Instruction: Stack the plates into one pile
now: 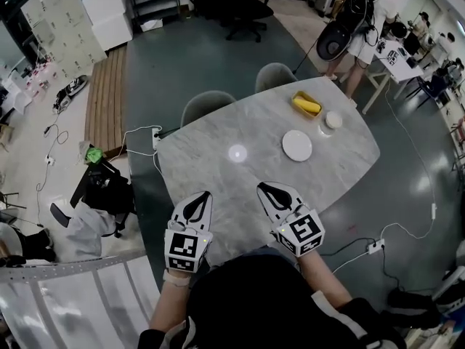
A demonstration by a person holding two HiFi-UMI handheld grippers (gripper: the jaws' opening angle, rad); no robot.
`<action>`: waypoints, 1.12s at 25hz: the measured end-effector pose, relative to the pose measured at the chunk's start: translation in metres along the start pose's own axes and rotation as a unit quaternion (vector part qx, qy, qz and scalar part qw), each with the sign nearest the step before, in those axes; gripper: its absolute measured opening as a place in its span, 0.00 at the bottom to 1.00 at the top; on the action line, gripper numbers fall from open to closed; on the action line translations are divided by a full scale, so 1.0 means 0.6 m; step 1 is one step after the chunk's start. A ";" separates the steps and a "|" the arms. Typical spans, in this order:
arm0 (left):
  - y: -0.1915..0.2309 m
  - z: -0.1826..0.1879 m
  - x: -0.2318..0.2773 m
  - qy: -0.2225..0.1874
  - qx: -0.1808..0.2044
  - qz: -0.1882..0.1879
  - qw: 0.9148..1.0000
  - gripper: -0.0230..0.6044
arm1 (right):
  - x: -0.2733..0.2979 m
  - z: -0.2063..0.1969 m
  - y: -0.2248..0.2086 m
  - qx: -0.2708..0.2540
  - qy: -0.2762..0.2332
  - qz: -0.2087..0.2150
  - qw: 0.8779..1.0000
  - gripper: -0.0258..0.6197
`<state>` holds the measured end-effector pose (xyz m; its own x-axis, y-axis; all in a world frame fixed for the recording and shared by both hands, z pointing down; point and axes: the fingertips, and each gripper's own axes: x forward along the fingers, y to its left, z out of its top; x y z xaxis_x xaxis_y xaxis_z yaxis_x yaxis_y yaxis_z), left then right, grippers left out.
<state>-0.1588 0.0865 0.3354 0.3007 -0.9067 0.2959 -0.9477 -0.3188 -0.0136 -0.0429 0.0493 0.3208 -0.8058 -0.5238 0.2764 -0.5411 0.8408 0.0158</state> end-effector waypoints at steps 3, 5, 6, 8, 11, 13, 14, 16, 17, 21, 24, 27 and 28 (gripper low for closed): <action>-0.002 0.015 -0.018 -0.024 0.015 -0.005 1.000 0.05 | -0.002 0.016 0.023 -0.026 -0.012 0.002 1.000 0.09; -0.002 0.018 -0.026 -0.026 0.026 -0.007 0.999 0.05 | -0.003 0.024 0.034 -0.038 -0.016 0.000 0.999 0.09; -0.001 0.019 -0.029 -0.025 0.029 -0.008 0.999 0.05 | -0.005 0.028 0.038 -0.043 -0.016 -0.003 0.999 0.09; 0.000 0.022 -0.032 -0.027 0.034 -0.009 0.999 0.05 | -0.008 0.040 0.043 -0.052 -0.024 -0.009 0.998 0.09; 0.007 0.026 -0.039 -0.042 0.038 -0.001 0.998 0.05 | -0.011 0.035 0.050 -0.066 -0.040 -0.008 0.997 0.09; 0.012 0.025 -0.042 -0.049 0.035 0.001 0.998 0.05 | -0.010 0.029 0.055 -0.071 -0.039 -0.007 0.997 0.09; 0.012 0.024 -0.042 -0.049 0.034 0.000 0.998 0.05 | -0.010 0.026 0.057 -0.072 -0.037 -0.008 0.997 0.09; 0.010 0.020 -0.043 -0.046 0.033 -0.003 0.998 0.05 | -0.009 0.022 0.059 -0.071 -0.033 -0.009 0.997 0.09; 0.008 0.019 -0.042 -0.045 0.034 -0.004 0.998 0.05 | -0.008 0.018 0.059 -0.071 -0.029 -0.010 0.997 0.09; 0.006 0.018 -0.038 -0.047 0.031 0.001 0.998 0.05 | -0.004 0.007 0.050 -0.062 -0.019 -0.016 0.998 0.09; 0.005 0.015 -0.036 -0.043 0.027 0.003 0.999 0.05 | -0.003 0.000 0.043 -0.050 -0.014 -0.018 0.998 0.09; 0.005 0.010 -0.035 -0.037 0.026 0.003 0.999 0.05 | -0.003 -0.005 0.040 -0.044 -0.009 -0.016 0.999 0.09; 0.006 0.007 -0.034 -0.035 0.026 0.004 0.999 0.05 | -0.003 -0.006 0.041 -0.043 -0.008 -0.015 0.999 0.09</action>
<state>-0.1679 0.1028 0.3251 0.3017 -0.9259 0.2275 -0.9439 -0.3236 -0.0653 -0.0539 0.0714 0.3244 -0.7932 -0.5513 0.2585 -0.5440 0.8324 0.1060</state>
